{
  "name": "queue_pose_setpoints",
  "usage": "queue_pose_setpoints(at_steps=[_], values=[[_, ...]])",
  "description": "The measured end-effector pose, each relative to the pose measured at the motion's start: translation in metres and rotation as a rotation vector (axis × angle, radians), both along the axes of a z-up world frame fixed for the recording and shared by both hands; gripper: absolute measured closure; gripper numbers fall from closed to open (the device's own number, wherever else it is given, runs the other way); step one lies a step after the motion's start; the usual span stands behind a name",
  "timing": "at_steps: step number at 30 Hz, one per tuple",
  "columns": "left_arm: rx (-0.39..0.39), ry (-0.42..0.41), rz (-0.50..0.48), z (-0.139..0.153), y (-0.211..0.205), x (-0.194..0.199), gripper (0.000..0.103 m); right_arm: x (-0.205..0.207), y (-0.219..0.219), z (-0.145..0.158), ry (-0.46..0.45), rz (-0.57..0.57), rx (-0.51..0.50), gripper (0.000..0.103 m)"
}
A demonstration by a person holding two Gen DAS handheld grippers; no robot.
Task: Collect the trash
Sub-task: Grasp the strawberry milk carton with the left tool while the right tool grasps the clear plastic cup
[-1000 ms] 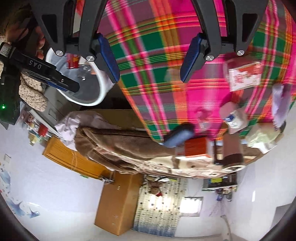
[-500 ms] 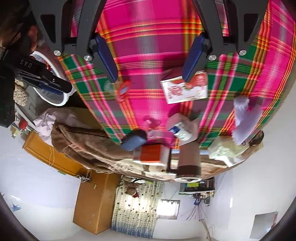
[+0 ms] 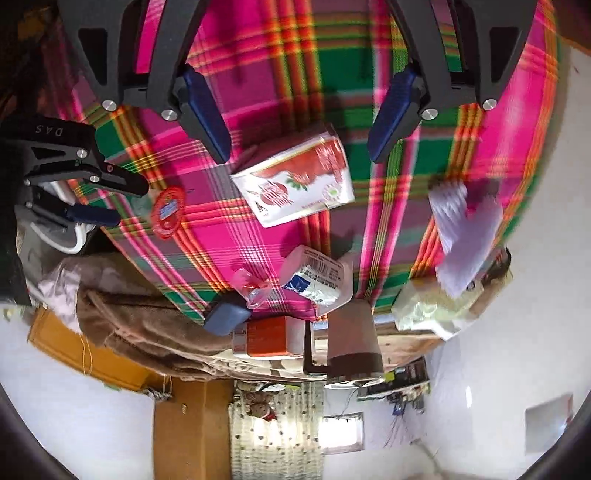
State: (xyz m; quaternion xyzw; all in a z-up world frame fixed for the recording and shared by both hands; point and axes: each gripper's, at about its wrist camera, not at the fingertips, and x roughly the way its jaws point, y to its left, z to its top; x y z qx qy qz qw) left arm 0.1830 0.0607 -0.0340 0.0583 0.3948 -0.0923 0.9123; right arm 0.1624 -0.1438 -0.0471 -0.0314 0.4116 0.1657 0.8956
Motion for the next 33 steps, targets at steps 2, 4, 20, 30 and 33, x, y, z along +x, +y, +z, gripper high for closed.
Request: queue_pose_setpoints(at_steps=[2, 4, 20, 30, 33], values=[[0.021, 0.019, -0.018, -0.003, 0.000, 0.006, 0.026, 0.005, 0.005, -0.003, 0.010, 0.018, -0.005, 0.031], [0.048, 0.017, -0.020, -0.004, 0.000, 0.012, 0.025, 0.010, 0.010, -0.005, 0.019, 0.026, -0.017, 0.031], [0.095, 0.092, -0.041, -0.022, -0.003, 0.066, 0.023, 0.044, 0.008, -0.012, 0.053, -0.024, -0.024, 0.031], [0.007, 0.121, 0.036, -0.029, 0.012, 0.075, 0.023, 0.050, 0.001, -0.012, 0.060, -0.055, 0.012, 0.031], [-0.017, 0.127, 0.044, -0.030, 0.015, 0.076, 0.029, 0.049, 0.001, -0.012, 0.060, -0.067, 0.025, 0.031]])
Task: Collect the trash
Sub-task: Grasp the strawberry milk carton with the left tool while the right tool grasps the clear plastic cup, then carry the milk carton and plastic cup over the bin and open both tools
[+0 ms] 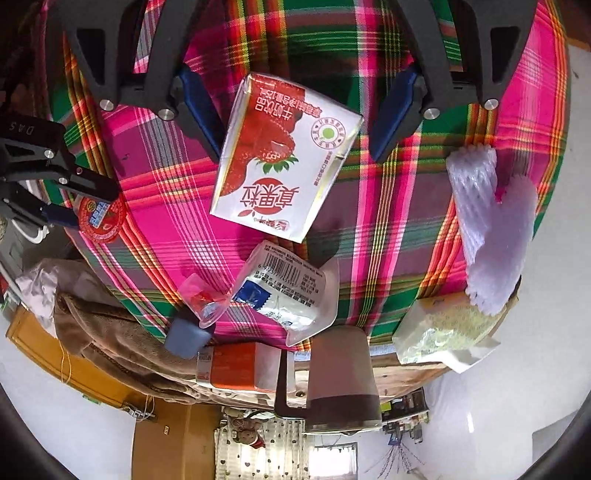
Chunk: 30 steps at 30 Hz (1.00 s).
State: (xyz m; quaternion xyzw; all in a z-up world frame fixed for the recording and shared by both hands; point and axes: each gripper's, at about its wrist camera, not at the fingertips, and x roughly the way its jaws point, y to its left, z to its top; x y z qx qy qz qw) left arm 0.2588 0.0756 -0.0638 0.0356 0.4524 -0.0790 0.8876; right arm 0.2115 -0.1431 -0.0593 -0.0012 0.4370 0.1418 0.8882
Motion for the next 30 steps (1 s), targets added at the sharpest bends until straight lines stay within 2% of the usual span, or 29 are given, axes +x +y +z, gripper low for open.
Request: queue_pose_setpoints(at_steps=[2, 4, 6, 8, 10, 30], values=[[-0.022, 0.004, 0.005, -0.001, 0.001, 0.000, 0.037, -0.001, 0.000, 0.000, -0.003, -0.005, 0.007, 0.031], [-0.021, 0.004, 0.008, -0.001, 0.000, -0.001, 0.039, -0.001, 0.000, -0.001, -0.003, -0.005, 0.011, 0.033], [-0.022, 0.001, 0.008, 0.000, 0.000, -0.002, 0.040, -0.002, -0.001, 0.000, -0.007, -0.010, 0.008, 0.046], [-0.023, -0.010, 0.013, 0.002, 0.000, -0.004, 0.043, -0.002, -0.002, 0.000, -0.006, -0.012, 0.009, 0.049], [-0.029, -0.008, 0.016, 0.002, 0.000, -0.006, 0.047, -0.003, -0.002, 0.001, -0.011, -0.016, 0.015, 0.049], [-0.050, -0.055, 0.018, 0.017, -0.011, -0.030, 0.047, -0.017, -0.008, 0.018, -0.077, -0.028, 0.047, 0.050]])
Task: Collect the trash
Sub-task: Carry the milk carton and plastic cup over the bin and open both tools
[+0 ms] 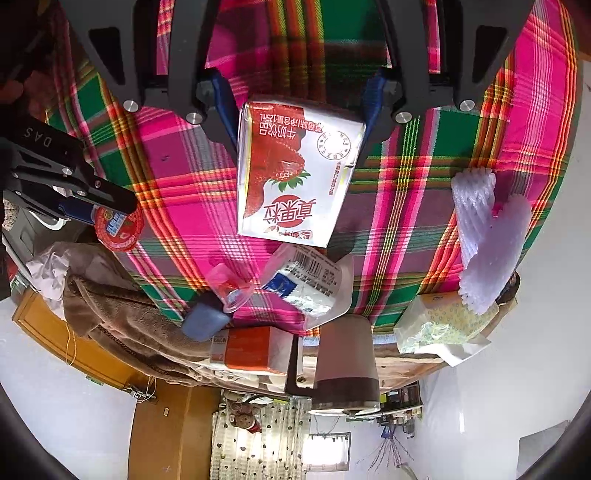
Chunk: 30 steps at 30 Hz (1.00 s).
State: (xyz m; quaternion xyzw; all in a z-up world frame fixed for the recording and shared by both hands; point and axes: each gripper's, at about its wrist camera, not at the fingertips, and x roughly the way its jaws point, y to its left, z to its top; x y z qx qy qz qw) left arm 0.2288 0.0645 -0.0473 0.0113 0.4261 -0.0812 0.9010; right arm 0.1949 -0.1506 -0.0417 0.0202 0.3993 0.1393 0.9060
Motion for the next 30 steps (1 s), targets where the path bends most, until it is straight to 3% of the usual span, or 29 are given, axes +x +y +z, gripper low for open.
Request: queue_pose_setpoints(at_steps=[18, 30], values=[[-0.029, -0.098, -0.026, 0.039, -0.026, -0.042, 0.047, -0.033, -0.034, 0.034, -0.091, -0.048, 0.041, 0.050], [-0.067, -0.168, -0.104, 0.067, -0.071, -0.073, 0.047, -0.071, -0.081, 0.052, -0.152, -0.122, 0.050, 0.050]])
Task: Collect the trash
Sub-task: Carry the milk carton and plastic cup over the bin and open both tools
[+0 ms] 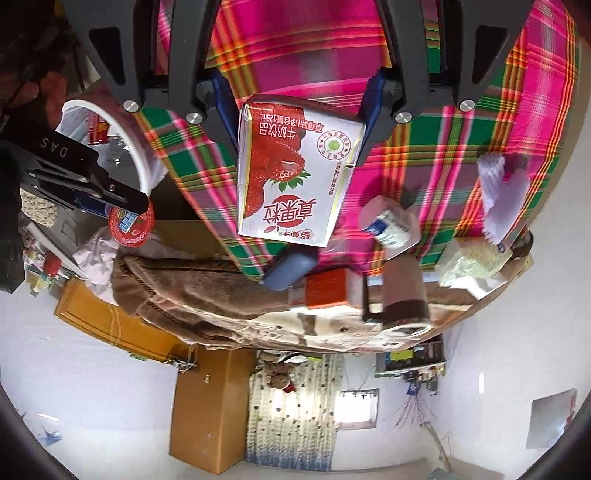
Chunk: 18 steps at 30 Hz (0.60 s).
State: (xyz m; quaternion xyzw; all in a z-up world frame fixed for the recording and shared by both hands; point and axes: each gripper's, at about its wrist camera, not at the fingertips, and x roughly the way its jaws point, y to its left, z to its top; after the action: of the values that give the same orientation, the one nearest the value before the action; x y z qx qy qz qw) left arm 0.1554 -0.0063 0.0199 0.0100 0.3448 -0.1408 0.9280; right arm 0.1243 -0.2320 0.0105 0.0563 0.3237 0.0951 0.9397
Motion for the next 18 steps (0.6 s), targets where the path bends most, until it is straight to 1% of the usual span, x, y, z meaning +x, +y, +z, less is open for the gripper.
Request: queue_pose_setpoints(at_steps=[9, 13, 18], values=[[-0.011, -0.020, -0.093, 0.008, -0.052, -0.015, 0.047, -0.020, -0.044, 0.002, -0.012, -0.085, -0.002, 0.050], [0.004, -0.027, -0.137, 0.008, -0.080, -0.020, 0.047, -0.026, -0.064, 0.002, -0.013, -0.127, -0.003, 0.050], [0.004, -0.024, -0.196, 0.007, -0.111, -0.024, 0.047, -0.030, -0.086, -0.003, -0.005, -0.171, -0.004, 0.050]])
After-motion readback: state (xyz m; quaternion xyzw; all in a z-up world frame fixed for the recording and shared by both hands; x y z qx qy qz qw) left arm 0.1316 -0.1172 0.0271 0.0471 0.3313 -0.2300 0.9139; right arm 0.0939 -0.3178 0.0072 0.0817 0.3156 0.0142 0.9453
